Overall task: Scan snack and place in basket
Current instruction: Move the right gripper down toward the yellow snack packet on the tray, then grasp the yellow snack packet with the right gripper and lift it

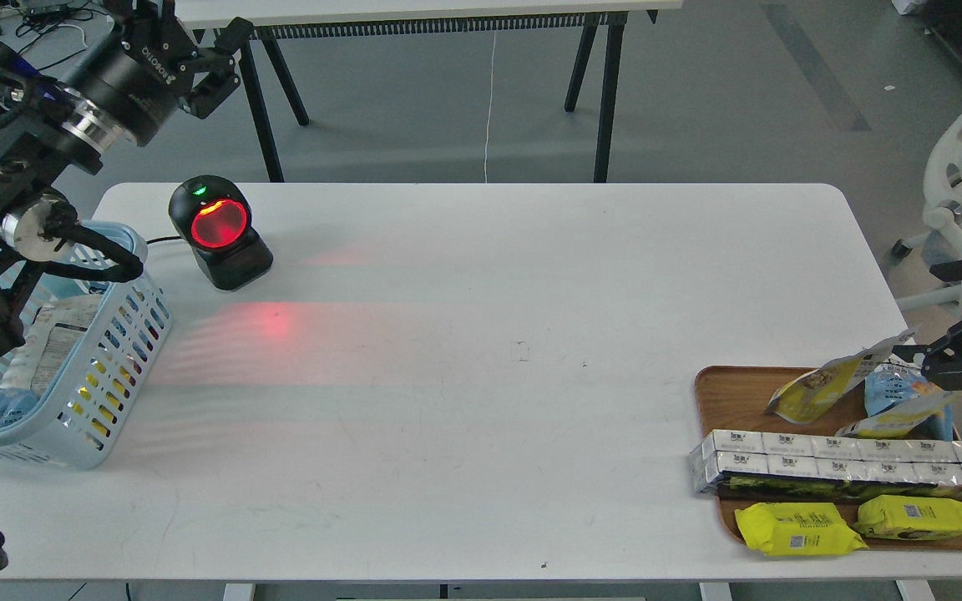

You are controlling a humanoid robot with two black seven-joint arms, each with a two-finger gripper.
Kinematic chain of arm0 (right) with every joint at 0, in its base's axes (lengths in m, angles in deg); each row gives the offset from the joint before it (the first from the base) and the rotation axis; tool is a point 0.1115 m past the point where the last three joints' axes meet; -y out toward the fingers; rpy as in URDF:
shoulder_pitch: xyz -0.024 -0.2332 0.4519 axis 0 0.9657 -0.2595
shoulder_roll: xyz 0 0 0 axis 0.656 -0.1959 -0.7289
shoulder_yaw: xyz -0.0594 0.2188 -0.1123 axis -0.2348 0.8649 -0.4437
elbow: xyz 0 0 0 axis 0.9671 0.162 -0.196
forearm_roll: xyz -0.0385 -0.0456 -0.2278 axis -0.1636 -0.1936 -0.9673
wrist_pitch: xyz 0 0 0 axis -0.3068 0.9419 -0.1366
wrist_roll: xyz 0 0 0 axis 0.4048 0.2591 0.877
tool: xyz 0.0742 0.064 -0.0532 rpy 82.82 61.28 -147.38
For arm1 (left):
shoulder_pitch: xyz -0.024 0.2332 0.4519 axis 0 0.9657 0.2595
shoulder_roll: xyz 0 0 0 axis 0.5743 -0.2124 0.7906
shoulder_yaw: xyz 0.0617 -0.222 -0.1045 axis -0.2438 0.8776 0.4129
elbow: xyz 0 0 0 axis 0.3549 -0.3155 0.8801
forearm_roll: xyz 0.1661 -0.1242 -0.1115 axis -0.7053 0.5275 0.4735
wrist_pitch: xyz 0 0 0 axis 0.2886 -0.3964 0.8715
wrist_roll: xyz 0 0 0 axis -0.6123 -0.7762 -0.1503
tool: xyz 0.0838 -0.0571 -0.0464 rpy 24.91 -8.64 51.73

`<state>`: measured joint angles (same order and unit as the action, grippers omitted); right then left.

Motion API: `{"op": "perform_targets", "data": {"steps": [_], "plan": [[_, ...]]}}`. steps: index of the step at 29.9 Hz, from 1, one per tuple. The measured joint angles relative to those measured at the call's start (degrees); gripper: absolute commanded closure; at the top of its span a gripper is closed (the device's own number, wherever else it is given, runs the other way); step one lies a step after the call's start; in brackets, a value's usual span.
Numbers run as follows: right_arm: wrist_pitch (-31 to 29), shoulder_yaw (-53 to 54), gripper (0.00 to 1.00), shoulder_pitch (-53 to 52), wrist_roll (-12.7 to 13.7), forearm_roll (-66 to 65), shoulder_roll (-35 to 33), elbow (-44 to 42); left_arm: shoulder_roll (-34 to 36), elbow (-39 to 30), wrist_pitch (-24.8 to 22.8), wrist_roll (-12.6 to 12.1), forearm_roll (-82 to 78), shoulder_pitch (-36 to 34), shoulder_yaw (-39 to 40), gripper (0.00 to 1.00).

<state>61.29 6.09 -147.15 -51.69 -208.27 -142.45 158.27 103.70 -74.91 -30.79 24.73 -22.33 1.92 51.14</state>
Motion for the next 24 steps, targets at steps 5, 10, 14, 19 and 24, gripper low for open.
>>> {"op": "perform_targets", "data": {"steps": [5, 10, 14, 19, 24], "plan": [[0.05, 0.5, 0.01, 2.6, 0.0, 0.0, 3.62, -1.95, 0.0, 0.17, 0.0, 0.0, -0.01, 0.02, 0.0, 0.0], [0.02, 2.18, 0.01, 6.88, 0.0, 0.0, 7.01, -3.8, 0.0, 0.27, 0.0, 0.0, -0.04, 0.03, 0.0, 0.0], [-0.02, 4.9, 0.02, 11.25, 0.0, 0.01, 10.23, -6.68, 0.05, 0.28, 0.0, 0.0, -0.04, 0.03, 0.0, 0.0], [-0.12, 8.88, 0.27, 15.69, 0.0, 0.01, 13.31, -9.35, 0.07, 0.84, 0.0, 0.0, -0.1, 0.13, -0.05, 0.0], [-0.54, 10.09, 0.84, 16.57, 0.0, 0.01, 14.05, -9.19, 0.12, 1.22, 0.0, 0.0, -0.29, 0.17, -0.86, 0.0]]}}
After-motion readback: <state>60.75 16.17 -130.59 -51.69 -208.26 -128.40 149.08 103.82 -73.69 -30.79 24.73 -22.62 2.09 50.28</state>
